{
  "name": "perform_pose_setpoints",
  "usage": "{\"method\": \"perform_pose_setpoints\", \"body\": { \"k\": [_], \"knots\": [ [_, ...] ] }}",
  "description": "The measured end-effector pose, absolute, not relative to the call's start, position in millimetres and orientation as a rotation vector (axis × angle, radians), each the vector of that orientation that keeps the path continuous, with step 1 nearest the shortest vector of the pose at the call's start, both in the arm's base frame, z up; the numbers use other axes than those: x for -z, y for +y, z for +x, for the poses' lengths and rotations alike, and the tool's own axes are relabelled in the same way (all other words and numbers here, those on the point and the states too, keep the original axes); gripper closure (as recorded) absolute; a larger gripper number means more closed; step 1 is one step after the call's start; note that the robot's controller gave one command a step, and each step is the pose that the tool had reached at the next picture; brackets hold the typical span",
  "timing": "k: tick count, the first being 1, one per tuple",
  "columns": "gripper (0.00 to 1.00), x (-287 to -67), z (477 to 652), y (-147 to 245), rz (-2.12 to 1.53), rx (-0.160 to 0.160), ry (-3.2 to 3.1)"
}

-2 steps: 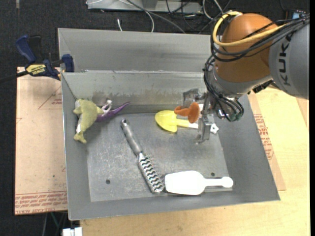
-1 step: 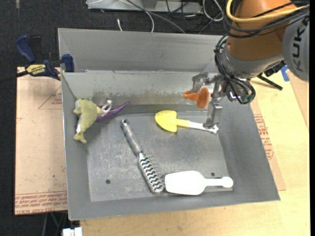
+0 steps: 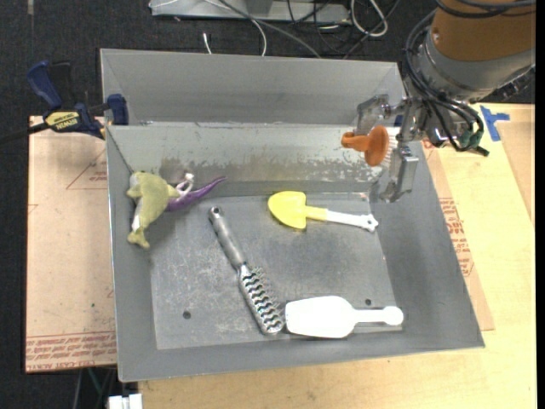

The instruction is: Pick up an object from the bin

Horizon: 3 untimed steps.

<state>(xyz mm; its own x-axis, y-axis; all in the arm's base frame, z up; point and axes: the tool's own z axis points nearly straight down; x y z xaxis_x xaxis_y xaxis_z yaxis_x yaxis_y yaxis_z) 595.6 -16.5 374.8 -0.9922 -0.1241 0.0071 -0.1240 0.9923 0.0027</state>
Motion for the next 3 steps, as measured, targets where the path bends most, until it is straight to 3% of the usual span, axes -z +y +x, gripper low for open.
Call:
{"method": "perform_pose_setpoints", "body": {
  "k": [1, 3],
  "knots": [
    [0.00, -305.4, 594.3, -3.0, 0.244, 0.004, -3.125],
    [0.00, -297.8, 600.1, -1.9, 0.257, -0.001, -3.138]
  ]
}}
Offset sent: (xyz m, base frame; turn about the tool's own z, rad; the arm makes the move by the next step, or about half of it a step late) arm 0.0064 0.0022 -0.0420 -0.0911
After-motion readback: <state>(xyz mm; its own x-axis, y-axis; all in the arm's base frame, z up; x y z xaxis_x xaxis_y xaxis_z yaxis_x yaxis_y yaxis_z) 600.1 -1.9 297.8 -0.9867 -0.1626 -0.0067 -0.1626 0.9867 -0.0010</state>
